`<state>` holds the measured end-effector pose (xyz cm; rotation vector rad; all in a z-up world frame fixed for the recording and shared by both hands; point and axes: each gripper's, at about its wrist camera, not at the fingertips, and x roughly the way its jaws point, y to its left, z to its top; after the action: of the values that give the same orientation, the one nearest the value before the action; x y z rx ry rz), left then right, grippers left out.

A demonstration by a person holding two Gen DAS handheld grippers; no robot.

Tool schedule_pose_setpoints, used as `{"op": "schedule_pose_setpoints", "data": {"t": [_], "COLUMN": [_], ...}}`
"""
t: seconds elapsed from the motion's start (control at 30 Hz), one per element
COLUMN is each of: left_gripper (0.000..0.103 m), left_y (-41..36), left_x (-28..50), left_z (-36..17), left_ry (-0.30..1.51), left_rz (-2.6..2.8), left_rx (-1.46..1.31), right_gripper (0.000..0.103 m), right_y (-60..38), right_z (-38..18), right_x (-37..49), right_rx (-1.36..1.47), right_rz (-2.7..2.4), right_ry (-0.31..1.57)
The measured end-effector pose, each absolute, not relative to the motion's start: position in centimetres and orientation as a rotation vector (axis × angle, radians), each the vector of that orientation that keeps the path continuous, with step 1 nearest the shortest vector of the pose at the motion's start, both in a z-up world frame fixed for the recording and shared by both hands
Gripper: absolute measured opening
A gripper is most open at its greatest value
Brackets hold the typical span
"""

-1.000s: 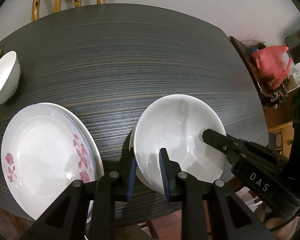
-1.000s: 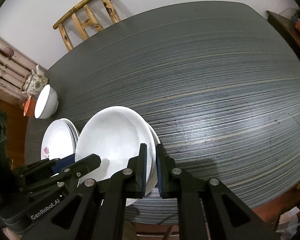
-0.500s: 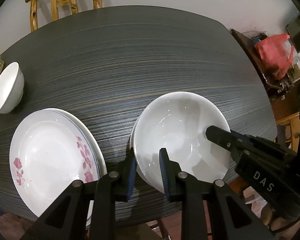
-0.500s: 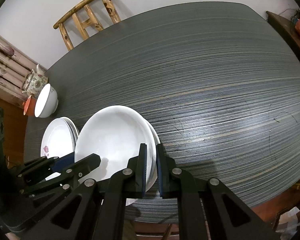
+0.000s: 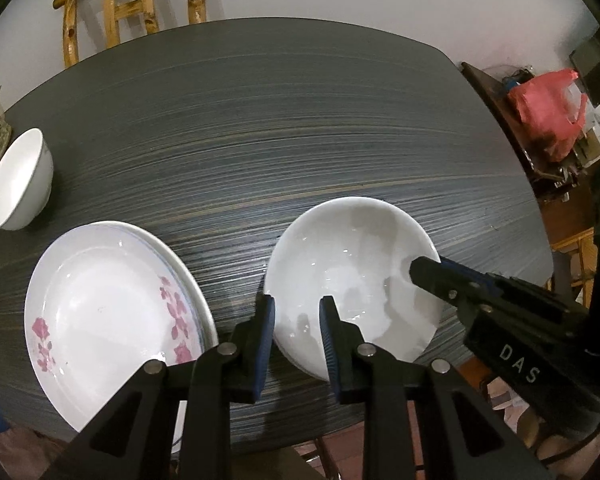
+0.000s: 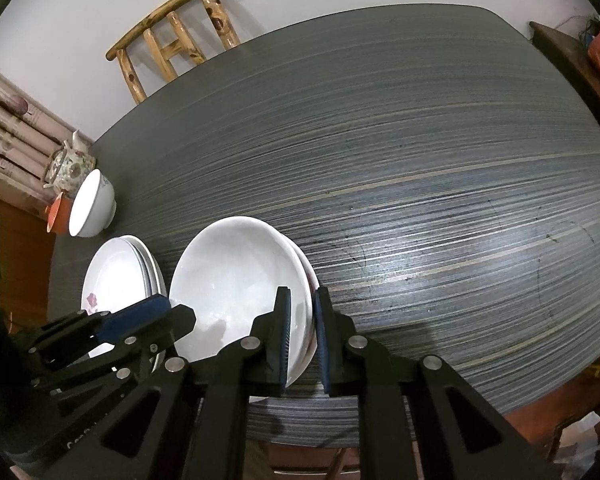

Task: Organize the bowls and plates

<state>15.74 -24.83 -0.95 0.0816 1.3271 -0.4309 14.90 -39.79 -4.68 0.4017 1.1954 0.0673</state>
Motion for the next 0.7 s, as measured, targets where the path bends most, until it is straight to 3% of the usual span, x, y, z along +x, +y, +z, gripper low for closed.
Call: {"op": "schedule_pose_setpoints", "data": {"t": [0.3,0.4,0.7], "left_gripper": [0.024,0.032,0.033], "left_y": [-23.3,-22.2,-17.2], "left_x": [15.9,15.8,16.7], "left_z": [-0.4,0.1,1.8], "left_ry": [1.306,1.271,1.215], "left_rz": [-0.448,-0.428,-0.4], "left_rx": [0.027,0.03,-0.042], "right_gripper": [0.019,0.029,0.029], "right_y": [-40.4,-40.5,-39.9], "right_z": [-5.2,-4.7,-1.9], "right_x": [14.7,14.5,14.9], "right_rx": [0.41,0.399,0.359], "right_rz": [0.042,0.026,0.01], "right_ry": [1.211,1.205,1.155]}}
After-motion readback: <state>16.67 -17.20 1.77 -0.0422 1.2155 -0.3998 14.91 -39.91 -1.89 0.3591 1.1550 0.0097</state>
